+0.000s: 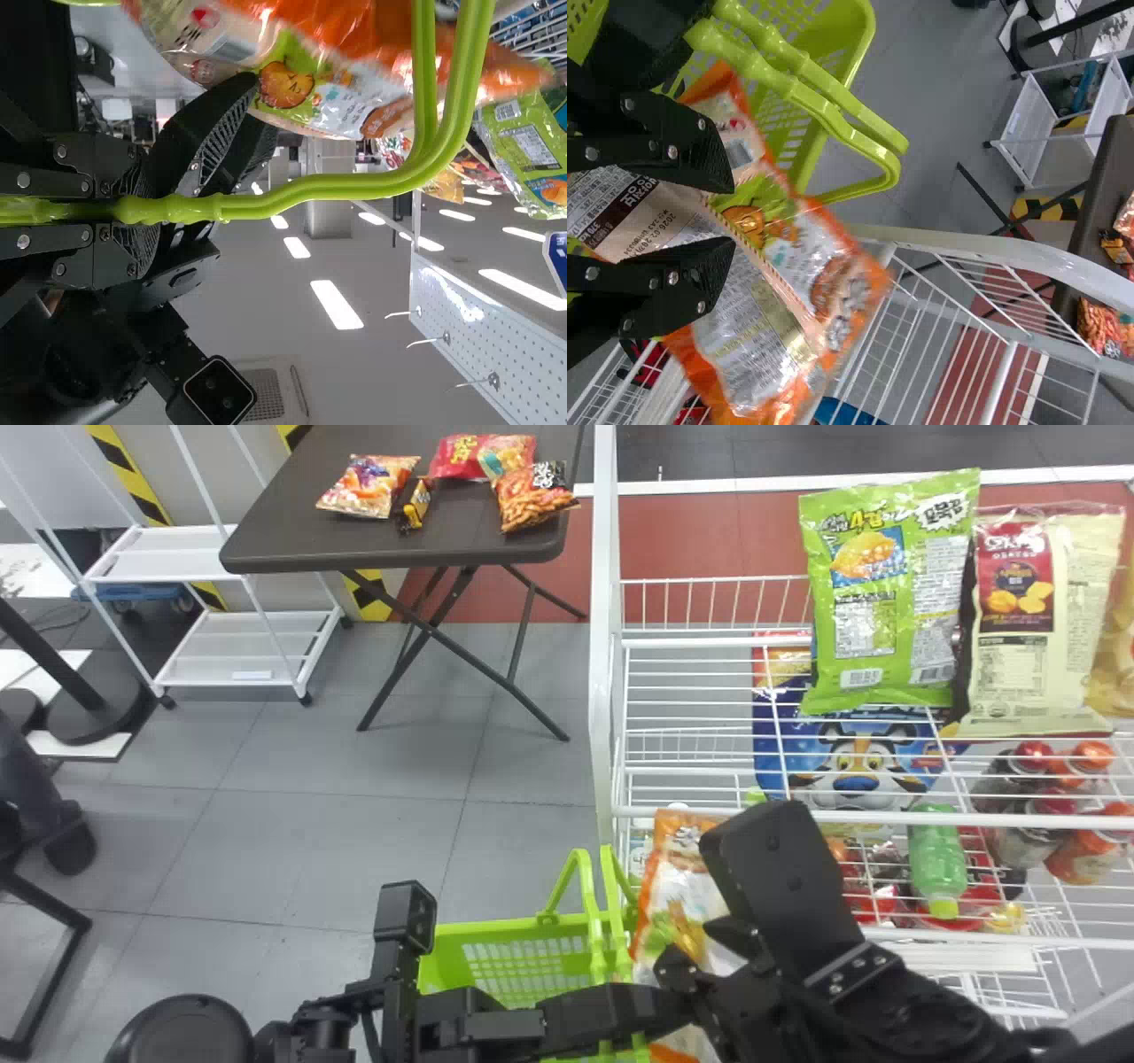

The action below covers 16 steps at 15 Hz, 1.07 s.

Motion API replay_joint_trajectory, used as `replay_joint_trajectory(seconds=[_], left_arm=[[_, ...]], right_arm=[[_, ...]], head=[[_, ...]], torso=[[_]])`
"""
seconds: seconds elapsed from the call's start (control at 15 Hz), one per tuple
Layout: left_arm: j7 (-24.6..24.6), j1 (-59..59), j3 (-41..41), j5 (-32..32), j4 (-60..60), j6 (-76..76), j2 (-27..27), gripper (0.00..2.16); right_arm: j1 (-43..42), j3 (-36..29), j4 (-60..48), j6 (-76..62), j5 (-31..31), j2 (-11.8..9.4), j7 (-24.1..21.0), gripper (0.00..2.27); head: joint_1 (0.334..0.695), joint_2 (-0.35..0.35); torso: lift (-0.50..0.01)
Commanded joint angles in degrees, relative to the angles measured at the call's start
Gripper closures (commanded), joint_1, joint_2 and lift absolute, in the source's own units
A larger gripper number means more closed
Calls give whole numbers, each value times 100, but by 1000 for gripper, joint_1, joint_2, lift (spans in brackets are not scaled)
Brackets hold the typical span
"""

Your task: Hold basket handle with left hand then pick Gamjakkang with right hand and place into basket

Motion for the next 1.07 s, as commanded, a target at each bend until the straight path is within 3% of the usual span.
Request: replay_joint_trajectory(seconds=[0.0,0.2,0.33,0.4,0.53,0.67,0.73,0.8,1.0], left_arm=[[5,-2,5,-4,5,-1,-5,2145],[5,-19,-3,-13,14,-1,-14,2145],[5,-19,-3,-13,40,-1,-14,2142],[-3,-19,-3,-13,57,-1,-14,2145],[-12,-28,-3,-13,101,-18,-14,2145],[-12,-45,-30,-13,119,-18,-14,2145],[-3,-54,-47,-13,119,-18,-14,2145],[-3,-45,-56,-13,119,-18,-14,2145],[-3,-28,-21,-13,110,-1,-14,2145]], right_arm=[[47,-147,-302,11,33,-32,1180,66],[267,-235,-504,11,68,-84,1233,76],[522,-551,-680,11,59,-102,732,80],[531,-736,-662,11,16,-155,495,80],[759,-1404,-434,11,-160,-163,178,80],[759,-2318,-12,11,-828,-84,-85,83],[680,-2766,304,-704,-1074,4,-182,83],[574,-3135,577,-1337,-1329,48,-270,83],[592,-4023,981,-3218,-2076,74,-323,83]], head=[[695,110],[695,91],[695,86],[695,137],[695,28],[695,-41],[695,-129],[695,-167],[695,-228]], torso=[[-17],[-17],[-17],[-17],[-17],[-17],[-17],[-17],[-17]])
